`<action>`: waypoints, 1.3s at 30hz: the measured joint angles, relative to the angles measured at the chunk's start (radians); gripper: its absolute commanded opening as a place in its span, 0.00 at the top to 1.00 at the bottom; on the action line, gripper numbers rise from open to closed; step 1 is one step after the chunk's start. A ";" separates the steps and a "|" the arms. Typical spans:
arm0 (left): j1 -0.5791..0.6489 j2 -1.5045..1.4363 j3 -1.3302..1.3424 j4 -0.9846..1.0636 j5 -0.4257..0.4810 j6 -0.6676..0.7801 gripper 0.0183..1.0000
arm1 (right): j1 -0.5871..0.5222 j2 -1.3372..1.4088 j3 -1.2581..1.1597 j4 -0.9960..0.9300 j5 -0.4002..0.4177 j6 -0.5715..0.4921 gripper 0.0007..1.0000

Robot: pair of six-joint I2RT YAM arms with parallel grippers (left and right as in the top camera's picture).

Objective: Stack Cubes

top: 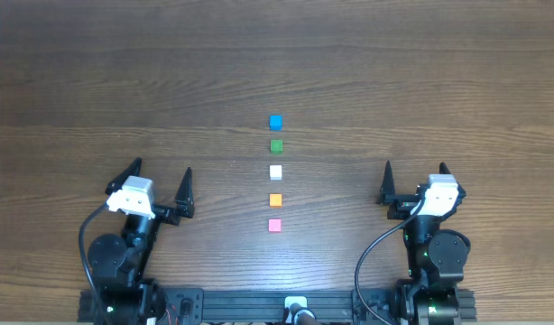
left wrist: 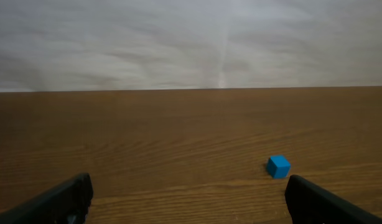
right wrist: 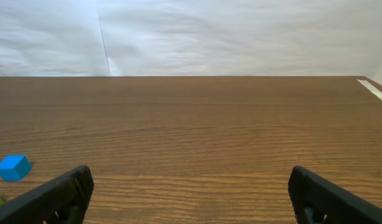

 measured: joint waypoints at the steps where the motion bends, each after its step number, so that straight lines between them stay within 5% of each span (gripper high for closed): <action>1: 0.000 0.000 0.000 0.000 0.000 0.000 0.00 | 0.000 0.000 0.000 0.000 0.000 0.000 0.01; 39: 0.000 0.000 0.000 0.046 0.012 -0.083 0.00 | 0.000 0.000 0.000 0.000 0.000 0.000 0.01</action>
